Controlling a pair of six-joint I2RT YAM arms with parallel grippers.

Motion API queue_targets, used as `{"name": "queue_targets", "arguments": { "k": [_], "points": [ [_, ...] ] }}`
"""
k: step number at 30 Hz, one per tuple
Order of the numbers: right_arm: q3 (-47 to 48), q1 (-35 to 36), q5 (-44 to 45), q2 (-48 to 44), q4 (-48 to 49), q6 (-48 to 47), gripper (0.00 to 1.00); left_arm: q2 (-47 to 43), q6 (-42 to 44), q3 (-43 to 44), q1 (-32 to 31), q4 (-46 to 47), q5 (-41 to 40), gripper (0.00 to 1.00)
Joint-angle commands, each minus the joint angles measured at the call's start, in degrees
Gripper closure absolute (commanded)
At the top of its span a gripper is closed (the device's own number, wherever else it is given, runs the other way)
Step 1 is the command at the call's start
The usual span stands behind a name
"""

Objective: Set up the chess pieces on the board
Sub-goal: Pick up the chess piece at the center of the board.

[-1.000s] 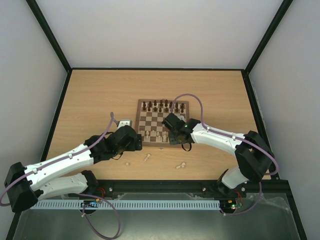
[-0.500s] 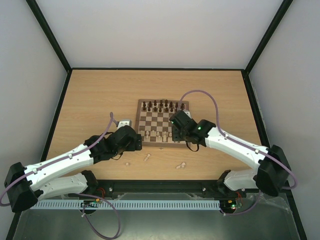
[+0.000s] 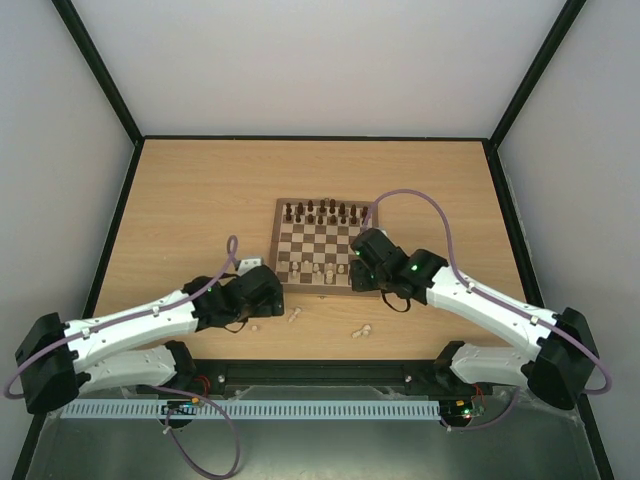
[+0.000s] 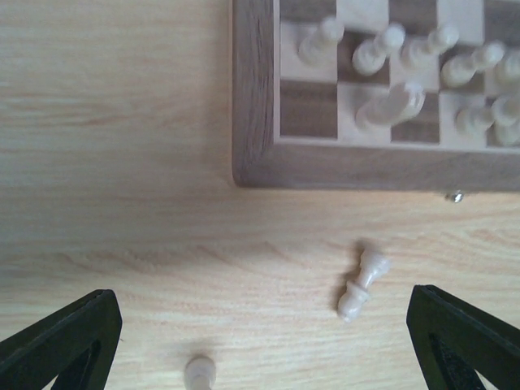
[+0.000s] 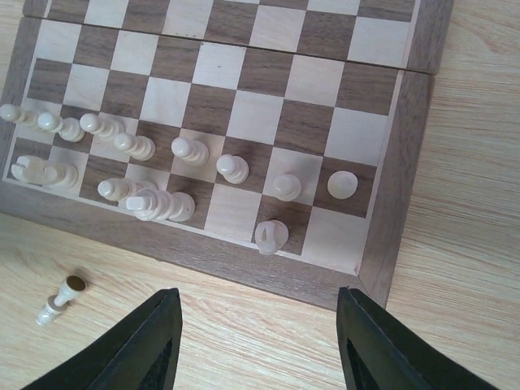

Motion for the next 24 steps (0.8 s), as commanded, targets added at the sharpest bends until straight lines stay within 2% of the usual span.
{"name": "queue_targets", "arguments": {
  "k": [1,6,12,15,20,24],
  "points": [
    [-1.15,-0.32,-1.72,-1.44,-1.97,-3.6,0.47,3.75,-3.79,-2.06,-3.25,-2.64,1.91,0.01],
    [-1.65,-0.35,-5.36,-2.93,-1.28,-4.9,0.47,9.03,-9.02,-2.14,-8.25,-3.91,1.93,0.01],
    [-2.47,-0.29,-7.2,-4.21,-0.22,-5.73,0.47,10.48,-16.41,-3.33,-12.63,-4.47,1.88,0.02],
    [-2.58,-0.35,-7.78,-4.4,0.15,-5.97,0.47,10.48,-18.02,-4.26,-13.35,-4.57,2.17,0.11],
    [-2.88,-0.35,-8.16,-4.49,0.35,-6.08,0.47,9.89,-19.01,-5.4,-13.45,-4.31,1.93,0.33],
    [-2.82,-0.35,-8.11,-4.44,0.35,-6.1,0.47,10.29,-18.84,-5.87,-13.21,-3.99,1.28,0.41]
  ]
}}
